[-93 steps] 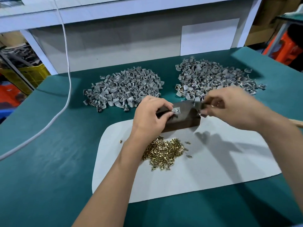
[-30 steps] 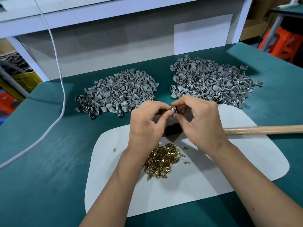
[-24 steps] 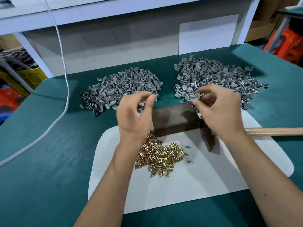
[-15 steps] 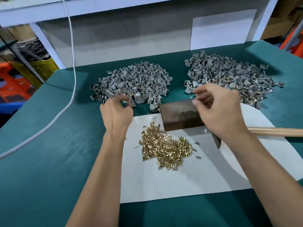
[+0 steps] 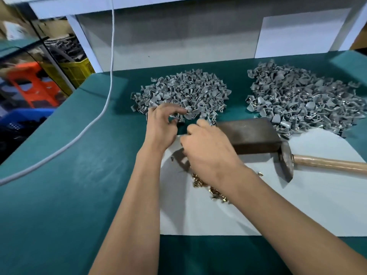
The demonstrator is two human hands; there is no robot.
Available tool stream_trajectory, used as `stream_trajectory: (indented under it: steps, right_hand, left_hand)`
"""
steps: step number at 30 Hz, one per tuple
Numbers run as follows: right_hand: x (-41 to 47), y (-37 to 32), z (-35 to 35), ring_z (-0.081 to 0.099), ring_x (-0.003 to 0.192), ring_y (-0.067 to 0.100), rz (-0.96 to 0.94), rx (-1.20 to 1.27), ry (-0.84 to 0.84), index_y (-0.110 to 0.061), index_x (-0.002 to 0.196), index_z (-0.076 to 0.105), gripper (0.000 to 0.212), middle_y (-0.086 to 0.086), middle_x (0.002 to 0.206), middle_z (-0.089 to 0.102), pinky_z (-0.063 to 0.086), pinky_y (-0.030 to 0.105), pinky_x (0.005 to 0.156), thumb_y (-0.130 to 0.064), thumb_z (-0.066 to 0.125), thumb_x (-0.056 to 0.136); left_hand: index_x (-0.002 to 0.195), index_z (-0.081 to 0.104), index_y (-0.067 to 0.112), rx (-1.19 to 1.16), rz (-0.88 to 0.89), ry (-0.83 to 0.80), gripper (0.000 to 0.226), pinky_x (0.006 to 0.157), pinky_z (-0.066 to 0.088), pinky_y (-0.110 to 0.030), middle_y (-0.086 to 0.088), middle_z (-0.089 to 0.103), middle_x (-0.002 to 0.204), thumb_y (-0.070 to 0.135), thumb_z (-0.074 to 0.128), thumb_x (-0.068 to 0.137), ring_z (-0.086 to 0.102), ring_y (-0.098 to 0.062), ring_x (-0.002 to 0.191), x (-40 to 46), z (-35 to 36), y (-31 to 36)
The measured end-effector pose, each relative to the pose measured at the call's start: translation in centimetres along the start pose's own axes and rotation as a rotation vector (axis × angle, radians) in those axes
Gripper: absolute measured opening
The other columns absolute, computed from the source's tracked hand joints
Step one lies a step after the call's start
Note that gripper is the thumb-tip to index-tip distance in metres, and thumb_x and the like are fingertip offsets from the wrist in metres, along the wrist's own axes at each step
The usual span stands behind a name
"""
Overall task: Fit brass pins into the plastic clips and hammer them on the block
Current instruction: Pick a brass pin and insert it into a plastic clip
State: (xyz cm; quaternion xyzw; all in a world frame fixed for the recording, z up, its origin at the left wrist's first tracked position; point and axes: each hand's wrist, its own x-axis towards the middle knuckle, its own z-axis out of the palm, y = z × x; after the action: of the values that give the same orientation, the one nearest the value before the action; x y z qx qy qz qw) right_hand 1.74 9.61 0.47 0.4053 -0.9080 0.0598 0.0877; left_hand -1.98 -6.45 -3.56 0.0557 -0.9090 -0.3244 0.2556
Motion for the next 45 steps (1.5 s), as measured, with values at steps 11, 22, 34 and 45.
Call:
stream_trajectory:
  steps: [11, 22, 34, 45]
  right_hand:
    - [6.6, 5.7, -1.4, 0.070, 0.086, 0.025, 0.047, 0.070, -0.289, -0.023, 0.098, 0.082, 0.020, 0.003, 0.093, 0.076, 0.059, 0.036, 0.085, -0.008, 0.073, 0.086]
    - [7.5, 6.2, 0.6, 0.066, 0.080, 0.030, 0.088, 0.044, -0.200, -0.012, 0.093, 0.076, 0.006, 0.012, 0.090, 0.069, 0.053, 0.034, 0.068, -0.009, 0.073, 0.089]
    - [7.8, 6.6, 0.7, 0.067, 0.084, 0.030, 0.099, 0.039, -0.198, -0.012, 0.092, 0.074, 0.009, 0.011, 0.092, 0.068, 0.060, 0.040, 0.078, -0.005, 0.072, 0.088]
    - [8.0, 9.8, 0.4, 0.067, 0.086, 0.018, 0.196, 0.232, -0.054, -0.024, 0.096, 0.077, 0.011, -0.003, 0.091, 0.070, 0.057, 0.033, 0.083, -0.014, 0.073, 0.091]
  left_hand:
    - [0.123, 0.074, 0.017, 0.167, -0.165, -0.054, 0.040, 0.098, 0.045, -0.033, -0.013, 0.066, 0.124, -0.002, 0.055, 0.093, 0.058, -0.033, 0.115, -0.1, 0.6, -0.2]
    - [0.102, 0.075, 0.019, 0.070, -0.179, -0.062, 0.018, 0.086, 0.055, -0.041, -0.005, 0.072, 0.104, 0.016, 0.080, 0.085, 0.065, -0.027, 0.098, -0.2, 0.8, 0.3]
    - [0.114, 0.072, 0.018, 0.115, -0.181, -0.072, 0.028, 0.080, 0.049, -0.034, -0.007, 0.069, 0.102, 0.010, 0.074, 0.088, 0.062, -0.027, 0.097, -0.2, 1.2, 0.1]
    - [0.100, 0.068, 0.019, 0.022, -0.262, -0.034, 0.026, 0.083, 0.056, -0.041, -0.002, 0.067, 0.103, 0.009, 0.080, 0.079, 0.063, -0.024, 0.098, -0.4, 0.9, 0.5]
